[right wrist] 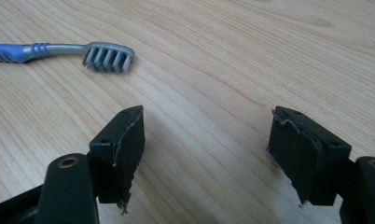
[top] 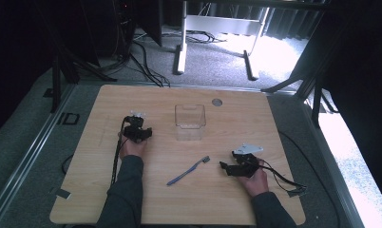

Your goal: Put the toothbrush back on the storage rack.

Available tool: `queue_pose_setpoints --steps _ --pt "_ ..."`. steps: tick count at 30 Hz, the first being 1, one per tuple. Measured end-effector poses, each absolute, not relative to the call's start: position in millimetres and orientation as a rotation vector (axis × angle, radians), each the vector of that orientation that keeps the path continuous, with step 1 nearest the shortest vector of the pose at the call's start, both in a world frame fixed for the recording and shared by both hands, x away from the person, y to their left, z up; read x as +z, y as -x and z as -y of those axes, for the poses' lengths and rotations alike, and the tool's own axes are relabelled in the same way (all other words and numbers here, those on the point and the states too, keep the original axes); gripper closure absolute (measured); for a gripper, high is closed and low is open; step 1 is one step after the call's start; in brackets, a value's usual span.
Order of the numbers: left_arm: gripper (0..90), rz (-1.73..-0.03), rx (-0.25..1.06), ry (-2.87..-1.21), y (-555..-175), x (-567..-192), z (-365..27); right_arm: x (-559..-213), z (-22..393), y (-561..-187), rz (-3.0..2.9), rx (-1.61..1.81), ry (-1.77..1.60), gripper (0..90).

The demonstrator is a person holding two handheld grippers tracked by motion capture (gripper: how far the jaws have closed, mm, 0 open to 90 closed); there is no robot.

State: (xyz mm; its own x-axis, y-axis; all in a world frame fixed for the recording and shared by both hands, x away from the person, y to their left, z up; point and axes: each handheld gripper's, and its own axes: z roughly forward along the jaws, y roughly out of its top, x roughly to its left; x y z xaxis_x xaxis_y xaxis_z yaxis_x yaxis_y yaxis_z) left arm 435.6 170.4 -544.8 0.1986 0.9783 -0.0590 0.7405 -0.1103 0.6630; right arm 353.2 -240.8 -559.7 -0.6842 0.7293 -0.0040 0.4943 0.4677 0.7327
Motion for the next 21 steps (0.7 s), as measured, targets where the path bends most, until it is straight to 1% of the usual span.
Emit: queue_pose_setpoints --steps 3,5,10,12,15,21 --pt "52.1 -1.575 0.541 -1.903 -432.4 -539.2 -170.2 -559.7 240.8 -353.2 -2.403 1.045 -1.038 26.6" --pt "52.3 -1.544 0.56 -1.892 -427.9 -531.6 -169.5 -559.7 240.8 -353.2 -2.404 1.045 -1.038 26.6" --pt "51.5 -1.485 0.557 -1.869 -415.1 -511.8 -167.7 -559.7 240.8 -353.2 -2.403 1.045 -1.038 26.6" --pt "52.5 -1.476 0.535 -1.872 -412.8 -508.6 -167.7 -559.6 240.7 -353.2 -2.404 1.045 -1.04 26.6" --pt "54.3 -1.48 0.536 -1.898 -411.1 -507.5 -166.2 -559.6 240.8 -353.2 -2.405 1.044 -1.038 26.6" --pt "54.2 -1.461 0.511 -1.948 -405.4 -505.1 -161.9 -559.8 240.8 -353.3 -2.403 1.046 -1.037 26.6"
